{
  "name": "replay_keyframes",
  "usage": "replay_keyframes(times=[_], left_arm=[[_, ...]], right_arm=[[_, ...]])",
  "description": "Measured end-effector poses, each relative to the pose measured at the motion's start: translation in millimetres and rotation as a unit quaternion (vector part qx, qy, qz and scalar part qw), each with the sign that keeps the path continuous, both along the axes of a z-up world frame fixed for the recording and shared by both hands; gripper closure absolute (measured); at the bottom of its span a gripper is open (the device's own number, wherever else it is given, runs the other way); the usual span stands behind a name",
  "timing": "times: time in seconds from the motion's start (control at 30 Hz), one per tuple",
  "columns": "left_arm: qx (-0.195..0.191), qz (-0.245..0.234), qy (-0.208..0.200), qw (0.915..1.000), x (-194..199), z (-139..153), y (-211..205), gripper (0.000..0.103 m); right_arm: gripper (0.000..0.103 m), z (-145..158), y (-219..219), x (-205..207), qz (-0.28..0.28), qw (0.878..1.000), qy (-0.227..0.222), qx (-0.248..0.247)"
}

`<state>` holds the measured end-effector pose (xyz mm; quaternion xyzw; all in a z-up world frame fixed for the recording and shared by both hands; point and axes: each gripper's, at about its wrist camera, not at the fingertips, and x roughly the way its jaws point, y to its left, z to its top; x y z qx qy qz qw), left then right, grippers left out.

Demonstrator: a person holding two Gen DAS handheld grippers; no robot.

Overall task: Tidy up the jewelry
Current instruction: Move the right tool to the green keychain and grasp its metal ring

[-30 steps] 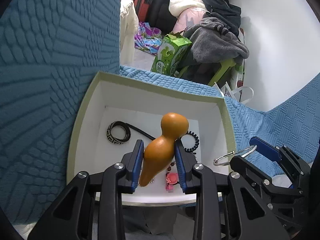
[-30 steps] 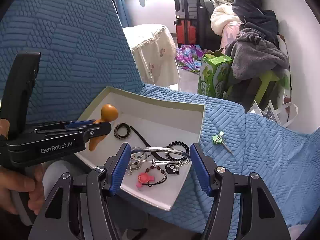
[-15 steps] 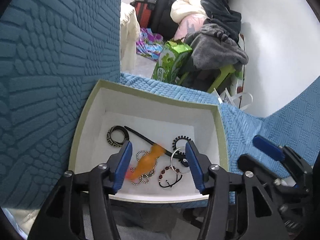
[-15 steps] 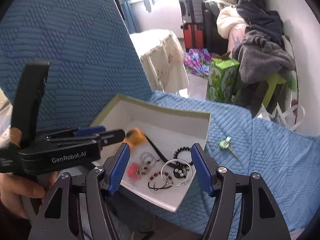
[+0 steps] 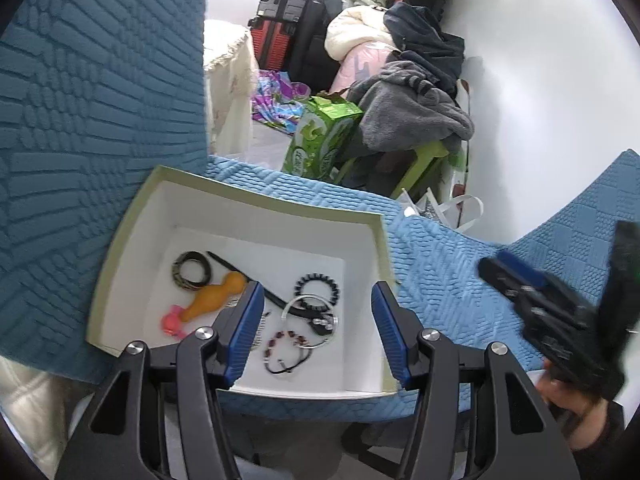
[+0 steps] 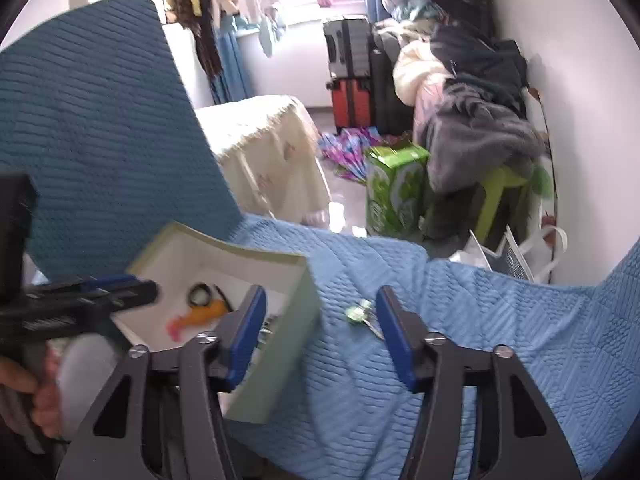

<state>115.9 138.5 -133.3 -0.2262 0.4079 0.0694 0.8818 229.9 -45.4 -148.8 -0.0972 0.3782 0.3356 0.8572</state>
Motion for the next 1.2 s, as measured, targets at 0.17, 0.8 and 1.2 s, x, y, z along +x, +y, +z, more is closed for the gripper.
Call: replay_keyframes(times=[0.17,0.8,1.2], left_arm=[[-0.003,-0.007,0.001,1.0,8.3,-7.3,-14.2,0.046],[0.016,-0.007,0.021,0.9996,24.4,-24.8,-18.9,0.047],[0.01,-0.025,0.01,0.9996,32.1,-13.8,-39.5,0.047]], right_arm=[[0.079,-48.1,-7.0,27.1,0.016,0.999,0.026,-0.027],[0.089,-147.8,24.1,72.9,0.099,0.986,0.039,-0.126],[0.1,-127.3,3.7,59.7,0.087,0.988,0.035,-0.126]])
